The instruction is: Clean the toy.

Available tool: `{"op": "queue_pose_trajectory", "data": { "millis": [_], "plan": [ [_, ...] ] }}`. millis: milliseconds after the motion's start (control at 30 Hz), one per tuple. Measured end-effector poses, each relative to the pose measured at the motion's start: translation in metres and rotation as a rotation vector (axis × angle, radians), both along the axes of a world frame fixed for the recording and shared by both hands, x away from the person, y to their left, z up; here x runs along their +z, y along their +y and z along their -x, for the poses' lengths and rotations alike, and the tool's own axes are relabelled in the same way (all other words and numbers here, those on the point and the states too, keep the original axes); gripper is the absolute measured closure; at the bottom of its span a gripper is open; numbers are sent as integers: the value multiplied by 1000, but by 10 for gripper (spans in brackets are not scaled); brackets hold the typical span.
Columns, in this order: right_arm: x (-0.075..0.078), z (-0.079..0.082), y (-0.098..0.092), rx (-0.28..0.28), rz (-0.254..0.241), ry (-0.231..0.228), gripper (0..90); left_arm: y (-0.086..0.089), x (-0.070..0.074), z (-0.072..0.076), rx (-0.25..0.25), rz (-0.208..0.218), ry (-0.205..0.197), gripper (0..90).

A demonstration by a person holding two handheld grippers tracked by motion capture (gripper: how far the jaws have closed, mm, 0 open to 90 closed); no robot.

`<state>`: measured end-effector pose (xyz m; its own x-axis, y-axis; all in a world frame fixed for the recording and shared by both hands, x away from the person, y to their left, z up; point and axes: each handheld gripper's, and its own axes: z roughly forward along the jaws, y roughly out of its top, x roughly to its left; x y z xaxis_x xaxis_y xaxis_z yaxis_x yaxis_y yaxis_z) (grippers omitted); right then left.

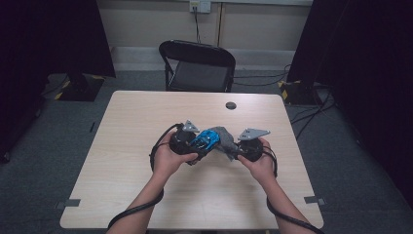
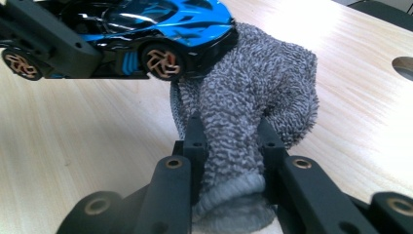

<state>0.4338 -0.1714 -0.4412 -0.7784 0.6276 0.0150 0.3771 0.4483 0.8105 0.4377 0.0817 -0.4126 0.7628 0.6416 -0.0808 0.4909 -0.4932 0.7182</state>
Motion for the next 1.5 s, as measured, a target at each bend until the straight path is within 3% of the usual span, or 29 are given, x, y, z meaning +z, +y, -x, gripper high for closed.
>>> {"op": "queue_pose_trajectory", "data": {
  "millis": [567, 1500],
  "plan": [
    [-6, 11, 23, 96, 23, 5, 735, -4, 0, -6, 8, 14, 10, 284],
    [-19, 24, 50, 187, 19, 28, 735, -10, -7, -17, 33, 27, 23, 284]
  ]
}}
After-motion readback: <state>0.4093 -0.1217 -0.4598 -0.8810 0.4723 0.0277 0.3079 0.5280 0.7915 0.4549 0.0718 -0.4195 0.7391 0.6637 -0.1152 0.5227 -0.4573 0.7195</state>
